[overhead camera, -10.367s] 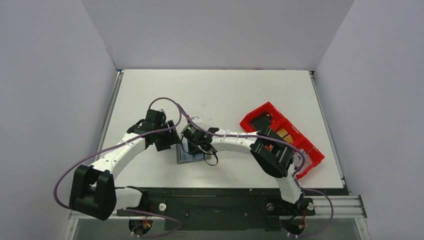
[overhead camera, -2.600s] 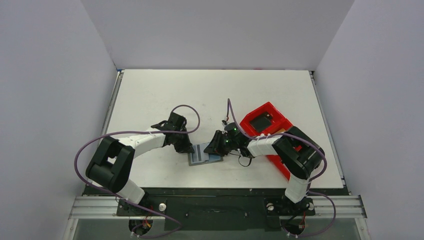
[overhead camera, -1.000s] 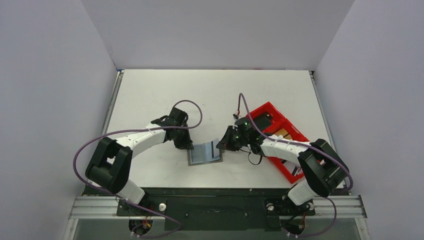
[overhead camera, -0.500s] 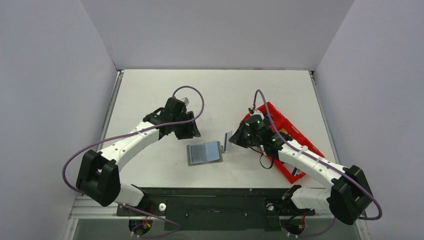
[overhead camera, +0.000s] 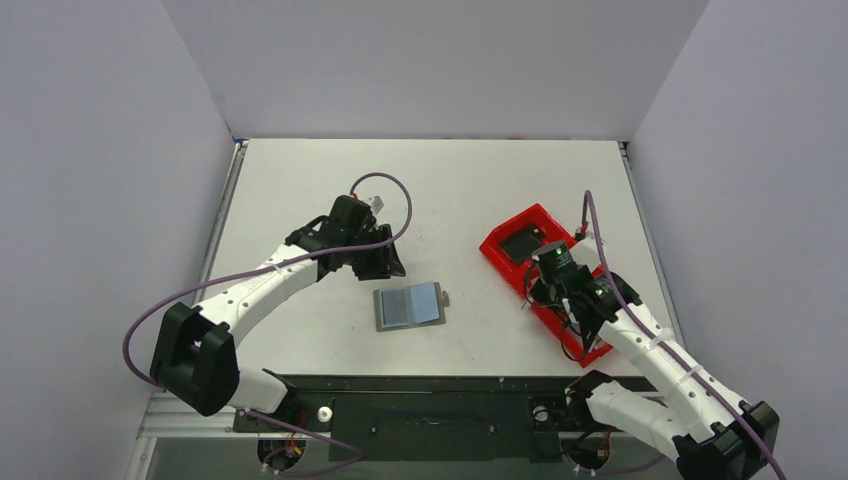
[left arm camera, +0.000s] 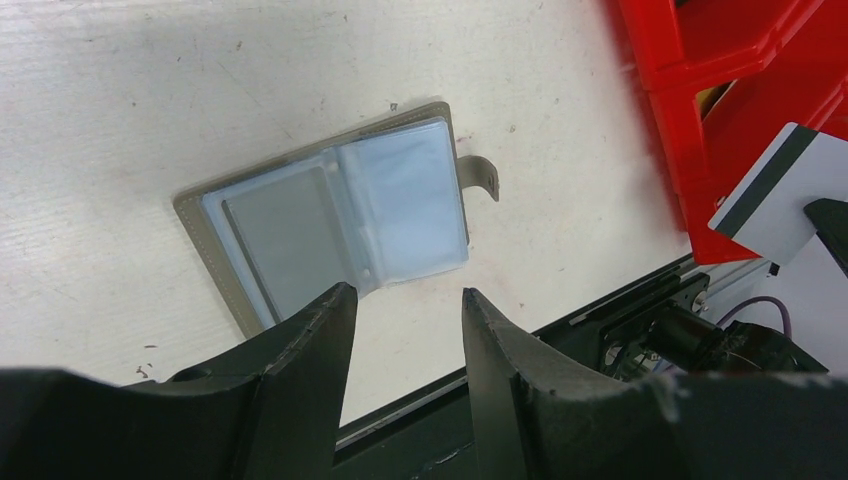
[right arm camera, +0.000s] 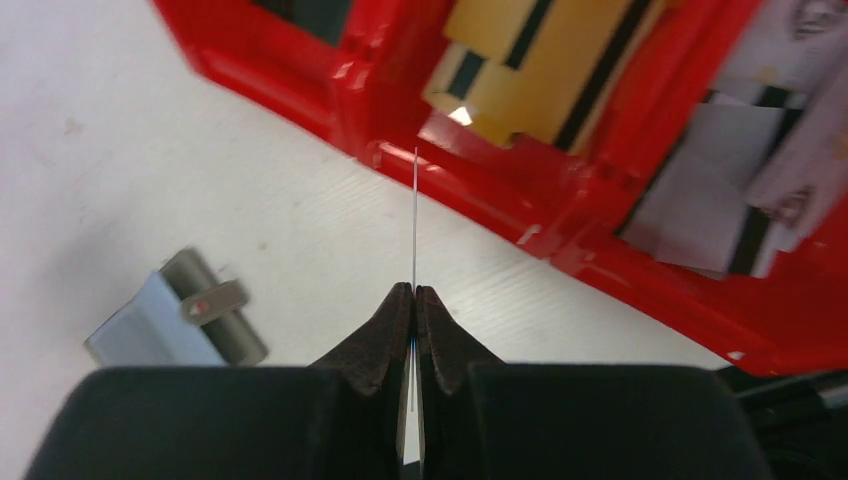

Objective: Take the credit cards out of the card holder
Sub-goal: Place the credit card in the storage box.

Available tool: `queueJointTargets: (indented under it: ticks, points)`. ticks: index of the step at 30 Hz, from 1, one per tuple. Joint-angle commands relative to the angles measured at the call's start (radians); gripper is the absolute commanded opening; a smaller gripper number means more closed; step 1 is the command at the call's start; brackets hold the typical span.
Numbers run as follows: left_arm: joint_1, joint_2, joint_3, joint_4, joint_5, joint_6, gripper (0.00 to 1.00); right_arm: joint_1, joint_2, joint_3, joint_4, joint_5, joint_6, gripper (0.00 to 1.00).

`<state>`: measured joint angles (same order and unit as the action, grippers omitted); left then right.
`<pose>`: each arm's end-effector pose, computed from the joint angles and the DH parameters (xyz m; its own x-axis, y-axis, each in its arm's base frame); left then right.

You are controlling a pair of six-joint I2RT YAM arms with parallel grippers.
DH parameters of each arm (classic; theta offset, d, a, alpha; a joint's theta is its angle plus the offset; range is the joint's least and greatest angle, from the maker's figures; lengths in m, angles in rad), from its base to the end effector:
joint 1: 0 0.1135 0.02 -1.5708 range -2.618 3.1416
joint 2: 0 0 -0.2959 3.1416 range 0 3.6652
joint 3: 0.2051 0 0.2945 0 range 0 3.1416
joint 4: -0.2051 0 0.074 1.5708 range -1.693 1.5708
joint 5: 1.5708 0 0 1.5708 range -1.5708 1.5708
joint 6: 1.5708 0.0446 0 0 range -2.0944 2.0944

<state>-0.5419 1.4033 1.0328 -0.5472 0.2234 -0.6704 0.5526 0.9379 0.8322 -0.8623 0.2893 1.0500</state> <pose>0.2798 -0.1800 0.2635 -0.9173 -0.1549 -0.3668 0.0617 0.8547 -0.5154 0.1805 0.0964 0.2851 -0.6658 0.5661 -0.4859 0.4264 0.8232 0.3749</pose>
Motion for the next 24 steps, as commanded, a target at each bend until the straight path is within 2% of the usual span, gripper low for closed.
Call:
queueJointTargets:
  ticks: [1,7,11,16,24]
  points:
    - [-0.004,-0.037,0.006,0.048,0.036,0.019,0.41,-0.056,-0.021,0.049,-0.237,0.183,0.081,0.00]
    - [-0.004,-0.039,0.002,0.050,0.040,0.023,0.41,-0.159,-0.016,0.073,-0.372,0.303,0.100,0.00]
    - [-0.004,-0.041,0.002,0.051,0.044,0.021,0.41,-0.247,0.012,0.075,-0.396,0.361,0.065,0.00]
    - [-0.004,-0.043,0.006,0.045,0.043,0.022,0.41,-0.321,0.084,0.070,-0.373,0.398,0.037,0.00]
    - [-0.004,-0.044,0.010,0.031,0.033,0.020,0.41,-0.360,0.193,0.031,-0.265,0.386,-0.001,0.00]
